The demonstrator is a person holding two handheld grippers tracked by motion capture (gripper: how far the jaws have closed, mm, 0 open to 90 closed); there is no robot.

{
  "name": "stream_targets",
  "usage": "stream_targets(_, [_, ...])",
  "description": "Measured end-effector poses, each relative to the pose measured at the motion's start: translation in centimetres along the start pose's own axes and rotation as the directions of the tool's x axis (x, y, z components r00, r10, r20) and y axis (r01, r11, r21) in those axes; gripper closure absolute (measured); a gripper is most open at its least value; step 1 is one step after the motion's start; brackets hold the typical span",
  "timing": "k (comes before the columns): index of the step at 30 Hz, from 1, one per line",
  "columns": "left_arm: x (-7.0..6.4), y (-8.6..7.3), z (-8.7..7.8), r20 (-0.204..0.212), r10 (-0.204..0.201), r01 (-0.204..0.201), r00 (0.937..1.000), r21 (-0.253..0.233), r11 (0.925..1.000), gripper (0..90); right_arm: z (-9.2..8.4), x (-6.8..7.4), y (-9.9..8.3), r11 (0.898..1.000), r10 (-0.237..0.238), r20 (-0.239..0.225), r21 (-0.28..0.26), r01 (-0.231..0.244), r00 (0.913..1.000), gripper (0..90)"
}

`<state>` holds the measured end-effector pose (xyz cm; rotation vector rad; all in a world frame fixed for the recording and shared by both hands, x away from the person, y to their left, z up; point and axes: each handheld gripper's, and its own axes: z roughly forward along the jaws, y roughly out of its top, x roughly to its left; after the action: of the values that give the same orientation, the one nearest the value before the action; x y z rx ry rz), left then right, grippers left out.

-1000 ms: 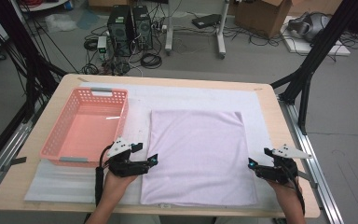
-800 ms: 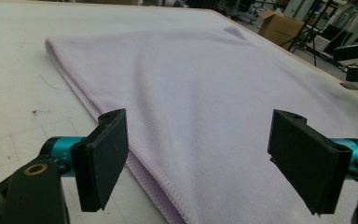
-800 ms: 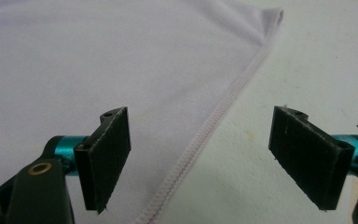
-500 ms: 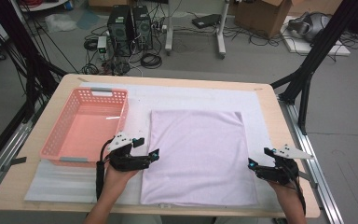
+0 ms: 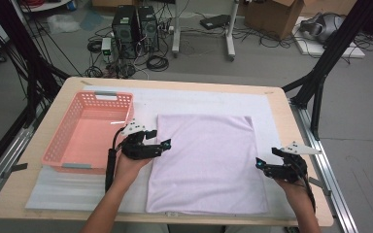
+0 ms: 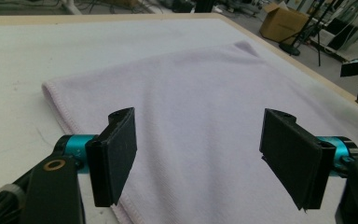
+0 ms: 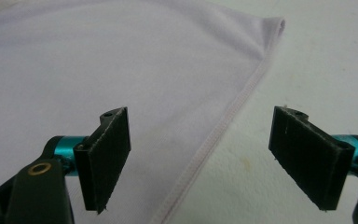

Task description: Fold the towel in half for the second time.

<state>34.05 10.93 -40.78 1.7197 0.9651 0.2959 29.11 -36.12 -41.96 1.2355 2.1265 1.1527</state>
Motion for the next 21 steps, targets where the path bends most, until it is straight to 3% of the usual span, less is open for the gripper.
stream_targets(5, [1.4,0.6,1.0,-0.030,-0.039,0.039,0.9988,-0.016,0.9991,31.7,1.6,-0.6,1.5,1.000,-0.002,-0.009,0.005,0.002,1.0000,25.7])
stream_targets(8, [2.0,0.6,1.6,-0.059,-0.040,0.040,0.9975,-0.007,0.9992,32.5,2.6,-0.9,2.2,1.000,0.010,-0.011,0.011,-0.009,0.9999,25.9])
stream_targets(11, [2.8,0.1,2.4,-0.090,-0.033,0.035,0.9953,0.011,0.9993,37.0,3.5,-1.3,2.7,1.000,0.004,-0.014,0.028,-0.004,0.9999,27.8])
stream_targets(13, [3.1,-0.1,2.8,-0.098,-0.019,0.021,0.9950,0.023,0.9995,46.3,3.8,-1.6,3.0,1.000,0.012,-0.019,0.028,-0.011,0.9998,28.0])
stream_targets(18, [3.1,0.2,4.1,-0.126,-0.016,0.024,0.9919,0.065,0.9976,48.4,4.5,-2.3,3.5,0.999,0.021,-0.019,0.042,-0.021,0.9996,28.0])
stream_targets(21, [3.3,0.3,5.1,-0.161,-0.017,0.034,0.9868,0.106,0.9938,48.8,4.6,-2.4,3.7,0.999,0.021,-0.024,0.044,-0.019,0.9995,28.0])
